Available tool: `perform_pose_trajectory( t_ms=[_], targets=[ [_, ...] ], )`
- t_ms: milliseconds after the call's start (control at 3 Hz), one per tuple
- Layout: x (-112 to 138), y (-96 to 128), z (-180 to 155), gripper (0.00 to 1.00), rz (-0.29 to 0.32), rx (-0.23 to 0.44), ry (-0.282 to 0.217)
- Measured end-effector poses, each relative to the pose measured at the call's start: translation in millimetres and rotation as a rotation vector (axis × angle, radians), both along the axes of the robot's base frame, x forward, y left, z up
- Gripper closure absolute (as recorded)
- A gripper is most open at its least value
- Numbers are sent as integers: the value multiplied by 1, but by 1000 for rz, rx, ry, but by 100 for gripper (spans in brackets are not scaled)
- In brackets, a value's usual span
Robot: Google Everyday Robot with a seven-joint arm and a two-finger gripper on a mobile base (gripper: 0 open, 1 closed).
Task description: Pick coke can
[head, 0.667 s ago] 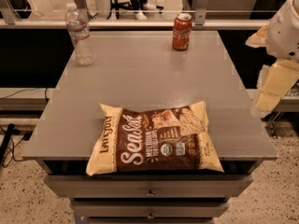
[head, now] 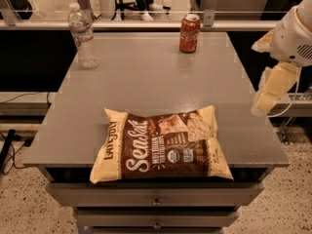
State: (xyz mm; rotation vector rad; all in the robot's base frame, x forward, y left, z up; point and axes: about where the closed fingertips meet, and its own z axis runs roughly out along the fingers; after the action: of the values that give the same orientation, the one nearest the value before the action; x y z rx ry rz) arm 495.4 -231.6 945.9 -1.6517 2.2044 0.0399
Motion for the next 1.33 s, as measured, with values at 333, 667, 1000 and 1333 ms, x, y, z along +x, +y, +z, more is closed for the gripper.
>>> perform_pose_trajectory(
  t_ms=[333,667,1000,1333],
  targets=[
    [50,-5,-20,0,-23,84,-27],
    [119,-2,-33,0,-54,214,-95],
    [179,14,-31,0,-72,369,-176],
    [174,15,-33,0,-67,355,-165]
  ],
)
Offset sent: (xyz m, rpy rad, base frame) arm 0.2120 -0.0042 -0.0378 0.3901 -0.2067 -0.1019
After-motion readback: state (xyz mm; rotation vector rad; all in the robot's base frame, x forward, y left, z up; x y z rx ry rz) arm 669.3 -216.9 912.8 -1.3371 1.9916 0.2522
